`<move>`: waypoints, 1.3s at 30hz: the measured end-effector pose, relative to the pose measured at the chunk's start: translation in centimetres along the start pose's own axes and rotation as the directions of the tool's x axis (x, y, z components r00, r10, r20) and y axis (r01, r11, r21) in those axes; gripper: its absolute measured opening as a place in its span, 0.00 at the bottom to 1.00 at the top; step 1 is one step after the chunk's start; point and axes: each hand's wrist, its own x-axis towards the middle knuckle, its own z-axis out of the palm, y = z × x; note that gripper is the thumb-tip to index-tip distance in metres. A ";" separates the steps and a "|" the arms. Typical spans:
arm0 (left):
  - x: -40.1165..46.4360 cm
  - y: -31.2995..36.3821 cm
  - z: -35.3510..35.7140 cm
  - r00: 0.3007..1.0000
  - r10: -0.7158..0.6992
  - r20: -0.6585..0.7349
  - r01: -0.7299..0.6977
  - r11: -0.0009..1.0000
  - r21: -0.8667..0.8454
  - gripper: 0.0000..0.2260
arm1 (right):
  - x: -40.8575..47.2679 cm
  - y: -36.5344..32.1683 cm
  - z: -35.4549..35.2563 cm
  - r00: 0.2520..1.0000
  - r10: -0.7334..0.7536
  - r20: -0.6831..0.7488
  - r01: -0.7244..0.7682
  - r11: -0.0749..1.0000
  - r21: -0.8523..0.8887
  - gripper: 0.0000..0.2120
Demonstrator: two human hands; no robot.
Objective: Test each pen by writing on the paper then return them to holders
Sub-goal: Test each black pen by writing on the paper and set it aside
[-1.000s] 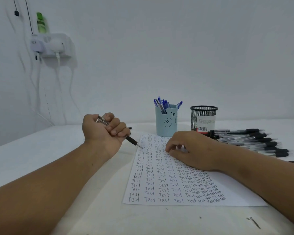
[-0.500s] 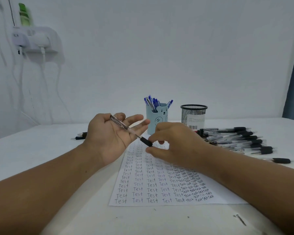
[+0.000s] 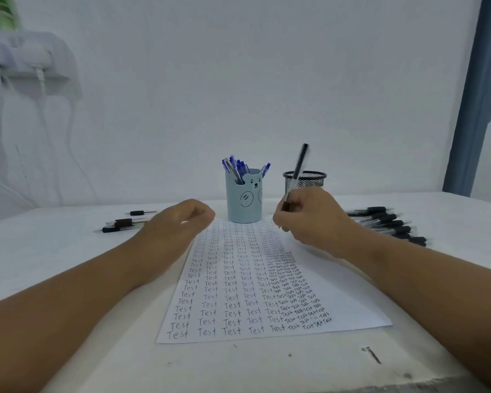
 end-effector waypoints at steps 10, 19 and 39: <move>-0.1 -0.6 -0.5 0.988 -0.075 0.136 0.020 0.930 0.367 0.15 | -0.1 0.6 0.5 0.988 0.142 0.063 -0.145 0.989 0.036 0.16; 0.0 -0.6 -0.6 0.985 -0.092 0.143 0.039 0.940 0.338 0.15 | 0.1 1.4 0.8 0.995 0.088 0.043 -0.086 0.996 -0.035 0.20; 0.0 -0.5 -0.6 0.983 -0.094 0.155 0.035 0.937 0.348 0.15 | 0.2 1.7 0.8 0.994 0.025 0.106 -0.018 0.998 -0.063 0.19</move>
